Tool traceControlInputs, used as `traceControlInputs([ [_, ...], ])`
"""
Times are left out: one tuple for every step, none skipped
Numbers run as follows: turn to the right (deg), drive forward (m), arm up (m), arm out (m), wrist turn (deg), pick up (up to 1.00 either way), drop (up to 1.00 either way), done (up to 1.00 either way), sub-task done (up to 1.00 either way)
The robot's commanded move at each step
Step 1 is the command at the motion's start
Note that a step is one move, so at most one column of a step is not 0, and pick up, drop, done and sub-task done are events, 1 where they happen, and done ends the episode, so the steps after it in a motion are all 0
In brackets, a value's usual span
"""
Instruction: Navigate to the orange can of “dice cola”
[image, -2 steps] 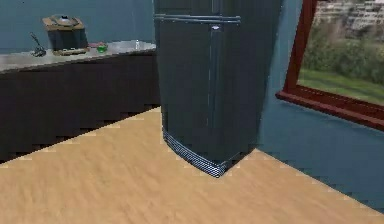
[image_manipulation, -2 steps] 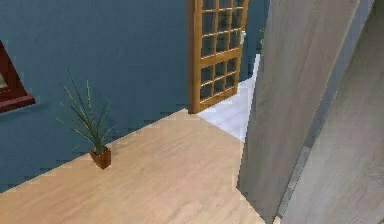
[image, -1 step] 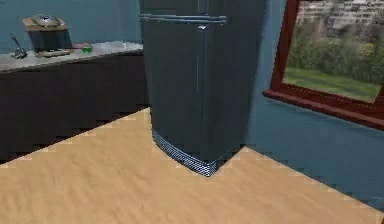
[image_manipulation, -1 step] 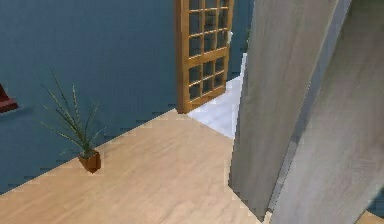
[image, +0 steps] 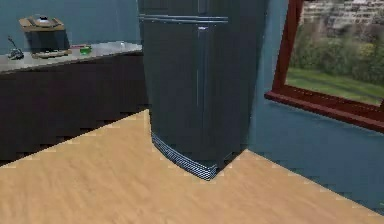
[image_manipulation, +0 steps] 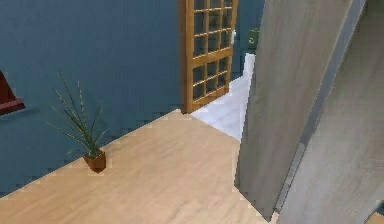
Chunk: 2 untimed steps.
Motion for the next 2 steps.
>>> traceControlInputs([
  [-42.0,0.0,0.0,0.0,0.0,0.0,0.0,0.0,0.0],
  [0.0,0.75,0.0,0.0,0.0,0.0,0.0,0.0,0.0],
])
